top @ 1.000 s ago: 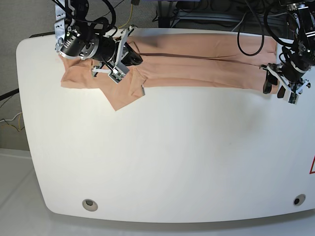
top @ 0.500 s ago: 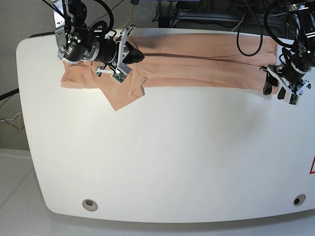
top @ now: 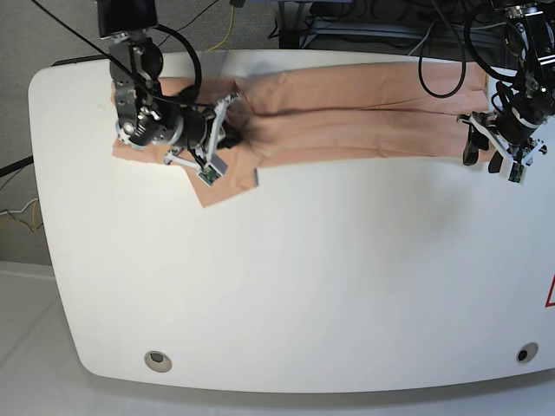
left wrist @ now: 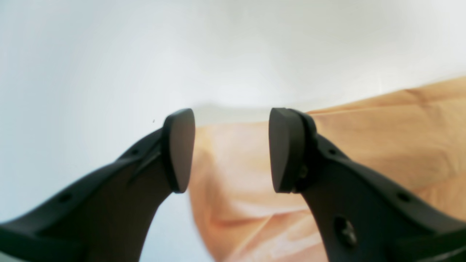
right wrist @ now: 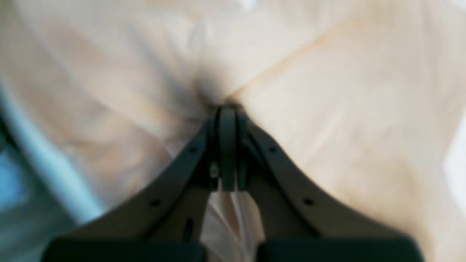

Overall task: Fold the T-shirt properly
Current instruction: 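Drag the held flap outward from the strip with the right gripper, then lower the left gripper onto the strip's other end and close it, then pull both held ends apart to straighten the folded strip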

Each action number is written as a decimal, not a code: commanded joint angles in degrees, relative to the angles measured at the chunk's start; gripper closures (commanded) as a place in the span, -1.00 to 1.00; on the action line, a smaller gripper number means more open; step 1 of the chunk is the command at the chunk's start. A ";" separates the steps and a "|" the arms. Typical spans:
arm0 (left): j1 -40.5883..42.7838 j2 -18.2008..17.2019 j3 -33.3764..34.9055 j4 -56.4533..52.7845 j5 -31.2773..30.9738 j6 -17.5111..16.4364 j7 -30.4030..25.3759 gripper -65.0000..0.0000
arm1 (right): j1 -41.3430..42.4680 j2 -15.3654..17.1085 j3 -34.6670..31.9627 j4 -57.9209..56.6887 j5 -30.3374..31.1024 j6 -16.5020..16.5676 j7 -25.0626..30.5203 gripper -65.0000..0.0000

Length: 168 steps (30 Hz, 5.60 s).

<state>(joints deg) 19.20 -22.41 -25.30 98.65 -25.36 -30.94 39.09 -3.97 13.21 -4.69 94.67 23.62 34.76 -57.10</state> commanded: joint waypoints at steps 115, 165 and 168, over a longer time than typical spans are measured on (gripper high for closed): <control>-1.14 8.30 0.29 3.99 -0.35 0.04 11.24 0.19 | 11.31 -2.53 8.07 -0.30 -8.01 -3.95 0.27 0.58; 0.36 7.43 2.66 -6.12 6.24 -0.31 6.84 0.93 | 14.65 1.69 14.49 -0.48 -8.10 -3.95 -1.05 0.58; -0.78 7.16 2.49 -6.21 8.18 -0.31 6.84 0.93 | 14.56 1.78 14.49 -0.48 -8.10 -3.95 -1.05 0.58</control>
<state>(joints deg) 19.05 -14.33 -22.46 92.44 -20.95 -32.08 43.86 9.47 14.22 9.54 93.30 15.20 30.89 -59.18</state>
